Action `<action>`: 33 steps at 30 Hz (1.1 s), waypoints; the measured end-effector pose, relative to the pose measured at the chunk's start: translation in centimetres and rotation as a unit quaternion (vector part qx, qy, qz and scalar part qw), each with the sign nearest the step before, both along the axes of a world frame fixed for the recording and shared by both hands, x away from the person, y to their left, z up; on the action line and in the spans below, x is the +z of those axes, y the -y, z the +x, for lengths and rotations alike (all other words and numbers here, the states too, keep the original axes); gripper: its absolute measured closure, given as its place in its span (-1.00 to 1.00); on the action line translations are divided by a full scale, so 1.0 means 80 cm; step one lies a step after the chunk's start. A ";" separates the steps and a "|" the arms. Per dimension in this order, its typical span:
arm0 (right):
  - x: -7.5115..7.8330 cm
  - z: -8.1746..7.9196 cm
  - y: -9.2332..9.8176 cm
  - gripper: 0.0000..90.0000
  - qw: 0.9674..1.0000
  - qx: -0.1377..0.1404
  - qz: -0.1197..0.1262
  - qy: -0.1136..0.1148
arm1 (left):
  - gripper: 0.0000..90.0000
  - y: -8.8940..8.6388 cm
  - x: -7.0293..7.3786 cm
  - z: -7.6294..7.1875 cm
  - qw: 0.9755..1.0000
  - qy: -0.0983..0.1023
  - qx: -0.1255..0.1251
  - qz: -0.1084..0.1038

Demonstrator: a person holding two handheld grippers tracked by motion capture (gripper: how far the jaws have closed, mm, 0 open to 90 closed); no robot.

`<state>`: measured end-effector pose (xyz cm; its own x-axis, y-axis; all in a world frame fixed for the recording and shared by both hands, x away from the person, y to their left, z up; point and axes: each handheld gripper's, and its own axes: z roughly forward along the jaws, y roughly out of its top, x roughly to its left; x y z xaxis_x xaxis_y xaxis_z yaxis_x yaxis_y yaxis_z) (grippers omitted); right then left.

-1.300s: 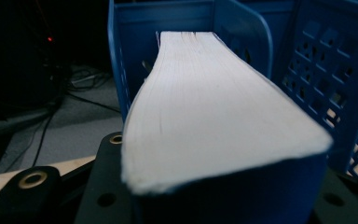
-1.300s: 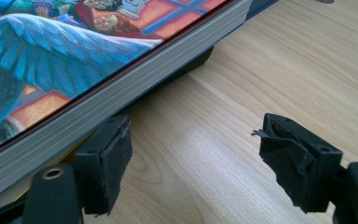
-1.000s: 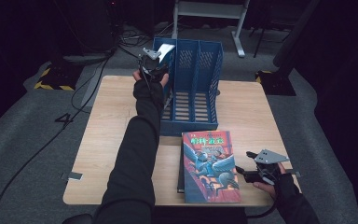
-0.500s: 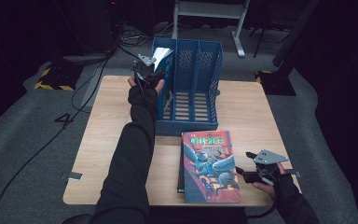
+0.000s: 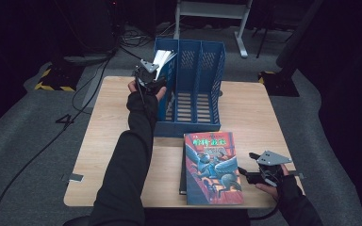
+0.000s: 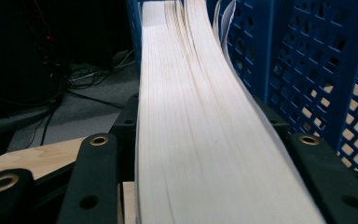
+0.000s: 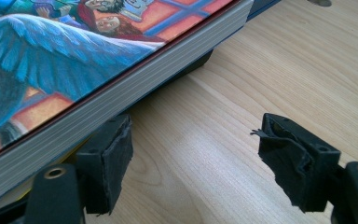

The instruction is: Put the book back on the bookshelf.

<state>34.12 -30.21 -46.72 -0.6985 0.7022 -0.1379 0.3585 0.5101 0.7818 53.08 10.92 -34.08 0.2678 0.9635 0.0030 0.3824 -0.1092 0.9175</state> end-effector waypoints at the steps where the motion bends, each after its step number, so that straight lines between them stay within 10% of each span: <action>1: 0.000 0.000 0.000 -0.41 1.000 0.000 0.000 0.000 | 0.12 -0.001 -0.001 -0.001 1.000 -0.003 -0.001 0.000; 33: -0.001 0.000 -0.002 -0.41 1.000 0.002 -0.005 -0.003 | -0.19 -0.028 -0.007 -0.059 0.994 -0.011 -0.096 0.050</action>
